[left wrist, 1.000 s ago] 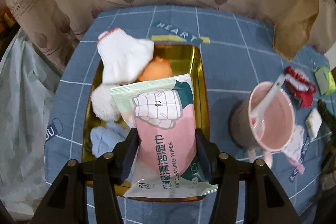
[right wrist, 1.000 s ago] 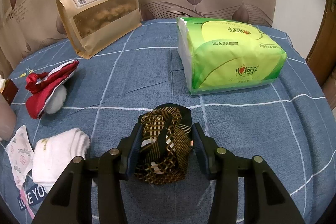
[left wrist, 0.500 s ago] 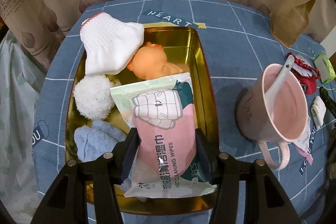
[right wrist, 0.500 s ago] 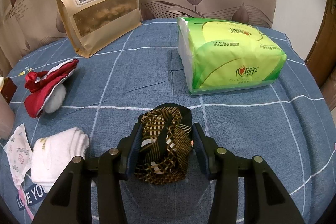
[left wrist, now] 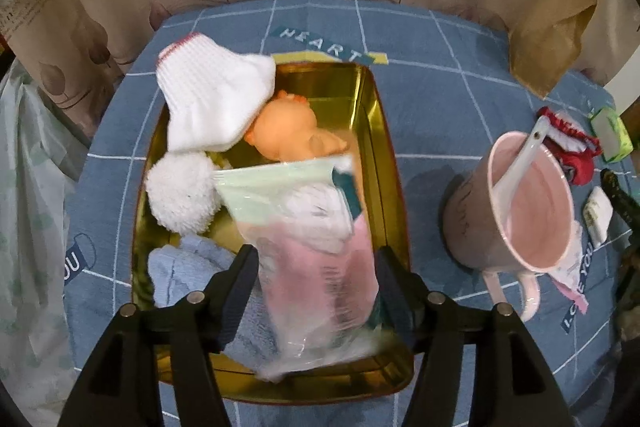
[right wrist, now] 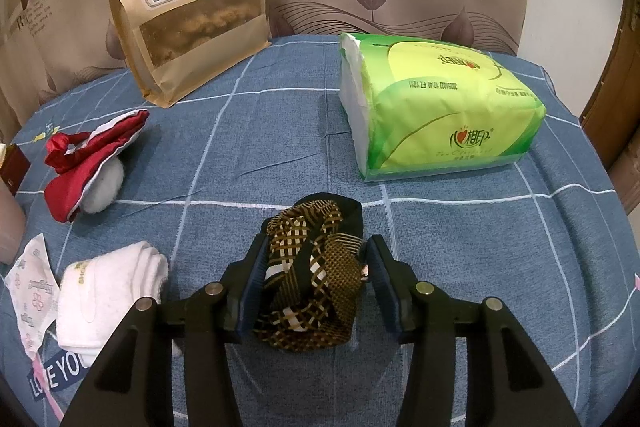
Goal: Organize soft objects
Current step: 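Carry the wipes pack into the tray and release it with the left gripper, then carry the brown checked cloth into the tray and release it with the right gripper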
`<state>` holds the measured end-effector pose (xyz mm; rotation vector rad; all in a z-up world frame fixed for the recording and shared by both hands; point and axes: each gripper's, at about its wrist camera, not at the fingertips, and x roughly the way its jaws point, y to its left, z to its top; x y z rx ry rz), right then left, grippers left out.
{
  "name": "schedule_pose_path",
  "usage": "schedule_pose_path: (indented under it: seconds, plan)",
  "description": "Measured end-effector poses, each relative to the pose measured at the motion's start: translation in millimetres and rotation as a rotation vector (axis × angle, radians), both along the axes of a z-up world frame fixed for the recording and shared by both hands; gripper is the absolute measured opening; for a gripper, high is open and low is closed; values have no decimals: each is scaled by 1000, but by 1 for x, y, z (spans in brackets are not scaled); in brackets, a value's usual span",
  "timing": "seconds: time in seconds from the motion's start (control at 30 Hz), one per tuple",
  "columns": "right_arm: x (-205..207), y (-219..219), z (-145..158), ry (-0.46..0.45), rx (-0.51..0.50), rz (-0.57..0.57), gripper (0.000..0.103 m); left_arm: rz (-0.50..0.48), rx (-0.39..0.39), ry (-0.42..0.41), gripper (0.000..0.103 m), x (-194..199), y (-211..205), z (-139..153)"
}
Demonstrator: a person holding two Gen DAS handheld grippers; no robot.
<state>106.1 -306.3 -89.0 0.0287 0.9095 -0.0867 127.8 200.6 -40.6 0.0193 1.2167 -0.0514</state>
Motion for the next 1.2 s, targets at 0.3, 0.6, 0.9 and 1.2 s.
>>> schedule_pose_path:
  seconds: [0.3, 0.6, 0.9, 1.2]
  plan:
    - [-1, -1, -1, 1, -6, 2, 47, 61, -19, -97, 62, -19, 15, 35]
    - [-3, 0, 1, -3, -16, -11, 43, 183, 101, -200, 62, -51, 13, 49]
    - [-5, 13, 14, 17, -59, -25, 36, 252, 114, -238, 62, -72, 26, 40]
    - [5, 71, 66, -58, -54, 77, 27, 365, 80, -254, 62, -96, 63, 31]
